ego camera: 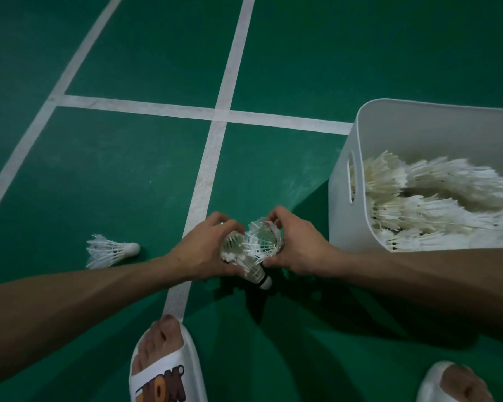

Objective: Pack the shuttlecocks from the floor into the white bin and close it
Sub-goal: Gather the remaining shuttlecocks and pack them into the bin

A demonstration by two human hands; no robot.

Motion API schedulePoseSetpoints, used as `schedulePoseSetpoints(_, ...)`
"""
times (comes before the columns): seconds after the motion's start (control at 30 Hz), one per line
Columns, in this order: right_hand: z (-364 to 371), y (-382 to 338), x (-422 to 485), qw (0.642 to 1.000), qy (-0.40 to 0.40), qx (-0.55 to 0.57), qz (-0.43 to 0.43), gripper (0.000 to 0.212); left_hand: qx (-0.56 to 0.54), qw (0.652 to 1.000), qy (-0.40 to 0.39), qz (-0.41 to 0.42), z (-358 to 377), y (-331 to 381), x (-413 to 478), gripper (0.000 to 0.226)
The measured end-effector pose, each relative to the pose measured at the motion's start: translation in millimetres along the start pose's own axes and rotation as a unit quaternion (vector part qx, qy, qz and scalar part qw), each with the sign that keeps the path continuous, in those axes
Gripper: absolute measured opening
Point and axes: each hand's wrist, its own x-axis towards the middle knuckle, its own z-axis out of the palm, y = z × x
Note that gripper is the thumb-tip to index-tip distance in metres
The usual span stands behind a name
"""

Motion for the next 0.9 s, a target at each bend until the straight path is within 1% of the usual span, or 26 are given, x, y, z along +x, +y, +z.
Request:
schedulePoseSetpoints(0.03,0.4,0.5,-0.1,1.000,0.000,0.001,-0.001,0.060,0.016,1.000,0.010,-0.002,2.4,3.9,1.6,0.073)
schedulePoseSetpoints(0.1,0.3,1.6,0.3,1.000,0.004,0.008,0.000,0.062,0.030,0.999,0.027,-0.011,4.0,11.1,6.8,0.068)
schedulePoseSetpoints(0.2,-2.3,2.4,3.3,0.999,0.025,0.023,-0.001,0.073,-0.005,0.999,0.023,-0.032,-0.9,12.7,14.8,0.062)
schedulePoseSetpoints(0.27,-4.9,3.0,5.2,0.999,0.042,0.032,-0.005,0.083,-0.027,0.999,0.015,-0.034,-5.8,8.6,16.8,0.060)
schedulePoseSetpoints(0.33,-7.4,4.0,5.8,0.998,0.049,0.037,-0.008,0.087,-0.037,0.999,0.013,-0.032,-11.0,3.0,15.4,0.058)
schedulePoseSetpoints(0.5,-16.2,-2.3,3.6,0.997,0.051,0.052,-0.011,0.086,-0.069,0.996,0.019,-0.047,-30.6,-13.8,7.3,0.055)
schedulePoseSetpoints(0.63,-40.4,-24.8,-4.7,0.990,0.071,0.122,-0.027,0.085,-0.135,0.987,0.056,-0.068,-51.5,-8.4,5.7,0.053)
schedulePoseSetpoints(0.77,-72.7,-47.1,-13.3,0.973,0.097,0.203,-0.053,0.078,-0.148,0.983,0.098,-0.036,-77.1,12.0,7.4,0.054)
schedulePoseSetpoints(0.9,-110.5,-53.7,-21.7,0.961,0.158,0.208,-0.089,0.075,-0.183,0.976,0.113,-0.021,-102.9,37.6,15.1,0.053)
